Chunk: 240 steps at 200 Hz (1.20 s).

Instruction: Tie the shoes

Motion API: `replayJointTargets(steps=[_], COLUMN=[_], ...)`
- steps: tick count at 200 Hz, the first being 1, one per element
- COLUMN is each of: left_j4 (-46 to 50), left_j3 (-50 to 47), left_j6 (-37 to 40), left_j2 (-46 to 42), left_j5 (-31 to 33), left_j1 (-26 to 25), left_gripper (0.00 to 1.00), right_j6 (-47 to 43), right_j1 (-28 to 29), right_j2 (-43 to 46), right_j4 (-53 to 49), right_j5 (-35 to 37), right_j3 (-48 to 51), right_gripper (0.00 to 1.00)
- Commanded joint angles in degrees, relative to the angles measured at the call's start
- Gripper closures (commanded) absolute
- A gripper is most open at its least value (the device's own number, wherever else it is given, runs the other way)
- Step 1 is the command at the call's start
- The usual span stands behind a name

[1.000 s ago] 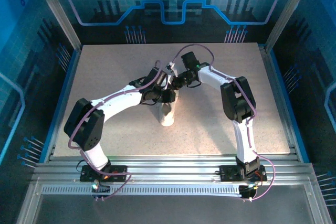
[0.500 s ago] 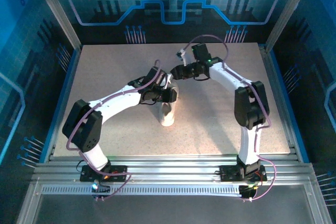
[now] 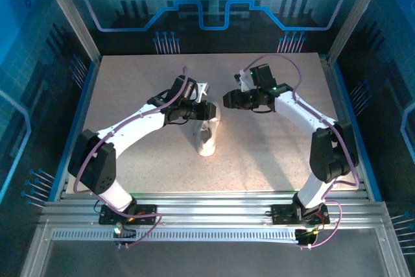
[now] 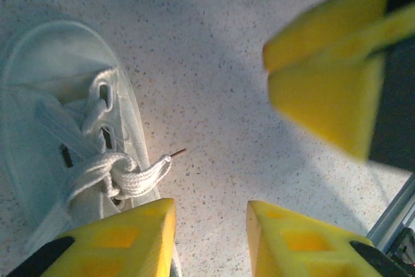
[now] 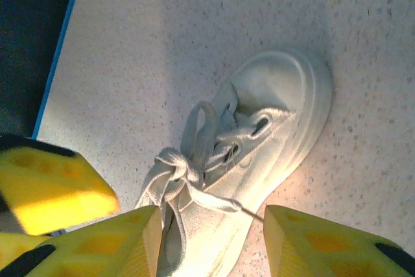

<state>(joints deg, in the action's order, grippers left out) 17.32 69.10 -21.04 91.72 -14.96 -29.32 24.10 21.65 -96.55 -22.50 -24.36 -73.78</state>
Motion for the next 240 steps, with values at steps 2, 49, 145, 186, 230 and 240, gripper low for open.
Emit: replayJointTargets(steps=[2,49,145,186,230,240], left_j4=[-1.3,2.4,0.4,-2.2,-5.6,-6.7], left_j3=[-2.0,-3.3,-4.2,-4.9,-3.0,-2.7], left_j6=[-1.3,-0.3,2.1,2.3,1.1,0.4], left_j2=[-4.2,-5.2,-2.0,-0.9,2.4,3.3], left_j5=[-3.2,-7.2,-12.1,-13.4,-17.0,-18.1], left_j1=[4.1,14.1,18.6,19.3,19.6,19.5], left_gripper=[0.64,0.63,0.63,0.63,0.63,0.63], right_j6=[4.6,7.9,8.9,8.5,8.0,7.8], right_j1=[5.0,19.4,24.9,25.2,25.5,25.5], right_j2=[3.0,1.8,-11.1,-10.5,-6.6,-6.4], right_j4=[-2.1,-7.6,-18.6,-19.3,-17.7,-18.2], right_j5=[6.0,22.0,33.6,34.8,33.7,33.9], right_j3=[1.9,-1.1,-13.8,-12.6,-8.3,-8.2], right_gripper=[0.55,0.54,0.51,0.71,0.86,0.89])
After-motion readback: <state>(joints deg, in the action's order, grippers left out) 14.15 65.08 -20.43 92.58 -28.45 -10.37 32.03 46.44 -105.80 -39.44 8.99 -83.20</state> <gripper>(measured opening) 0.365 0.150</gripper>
